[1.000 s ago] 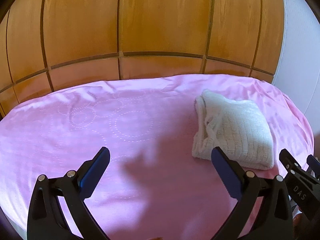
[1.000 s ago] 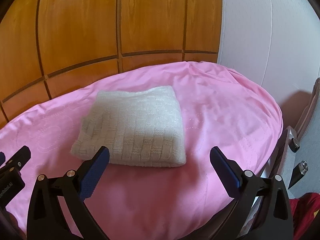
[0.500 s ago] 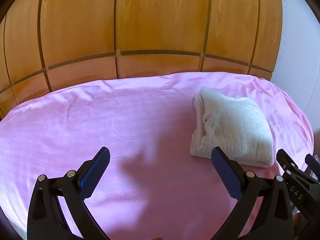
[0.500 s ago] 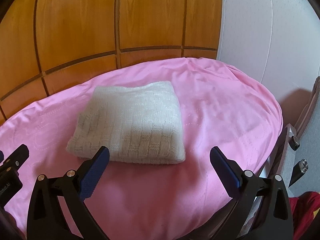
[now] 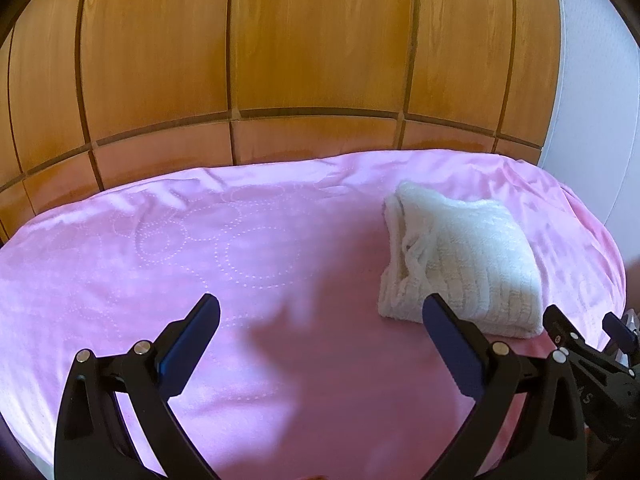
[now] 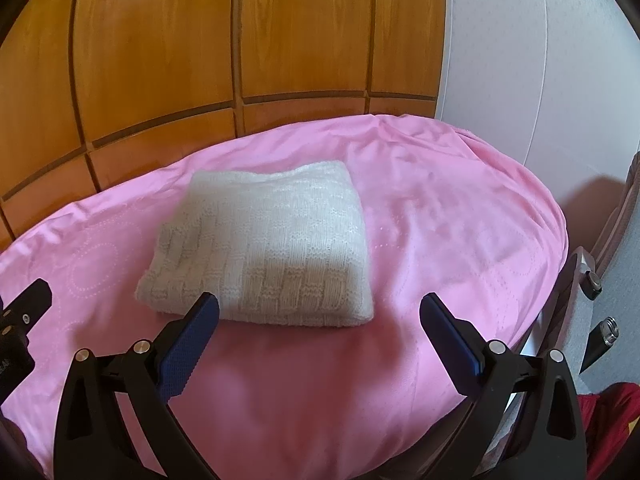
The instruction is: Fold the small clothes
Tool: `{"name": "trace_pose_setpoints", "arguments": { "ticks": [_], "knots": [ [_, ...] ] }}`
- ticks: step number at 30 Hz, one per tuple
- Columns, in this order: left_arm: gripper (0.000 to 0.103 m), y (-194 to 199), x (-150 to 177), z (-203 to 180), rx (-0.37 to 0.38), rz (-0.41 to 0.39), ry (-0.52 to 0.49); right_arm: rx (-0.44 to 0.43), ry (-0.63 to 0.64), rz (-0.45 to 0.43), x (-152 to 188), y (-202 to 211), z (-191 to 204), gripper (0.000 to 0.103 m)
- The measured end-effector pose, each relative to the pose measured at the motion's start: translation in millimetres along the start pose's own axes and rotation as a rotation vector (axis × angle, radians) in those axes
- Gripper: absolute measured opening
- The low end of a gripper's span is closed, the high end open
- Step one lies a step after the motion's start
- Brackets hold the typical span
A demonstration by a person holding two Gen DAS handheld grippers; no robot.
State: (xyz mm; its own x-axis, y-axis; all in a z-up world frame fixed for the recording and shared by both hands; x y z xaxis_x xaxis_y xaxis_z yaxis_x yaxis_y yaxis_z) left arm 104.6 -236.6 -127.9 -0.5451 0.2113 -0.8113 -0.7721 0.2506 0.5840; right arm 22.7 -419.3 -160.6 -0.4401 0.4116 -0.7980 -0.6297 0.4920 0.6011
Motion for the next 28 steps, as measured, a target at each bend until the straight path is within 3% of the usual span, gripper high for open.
{"name": "trace_pose_setpoints", "arguments": {
  "ticks": [18,24,28],
  "knots": [
    [0.101,-4,-1,-3,-0.022,-0.013,-0.025,-0.013,-0.001,0.027,4,-12,0,0.100],
    [0.101,-16,5,-3,-0.012,0.046,-0.009,-0.030,0.008,0.030,2,-16,-2,0.099],
    [0.101,-28,10,3,-0.019,0.089,0.015,-0.014,-0.029,0.004,-24,-30,-33,0.099]
  ]
}}
Point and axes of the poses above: each gripper's, at about its wrist camera, not at the fingertips, and y roughly against the way its jaws point, z to its left, x to its underside, the point moved 10 cm from there along -y, roughly the way its jaws point, and after that the axes turned 5 degrees about -x, right-handed, at the moved point
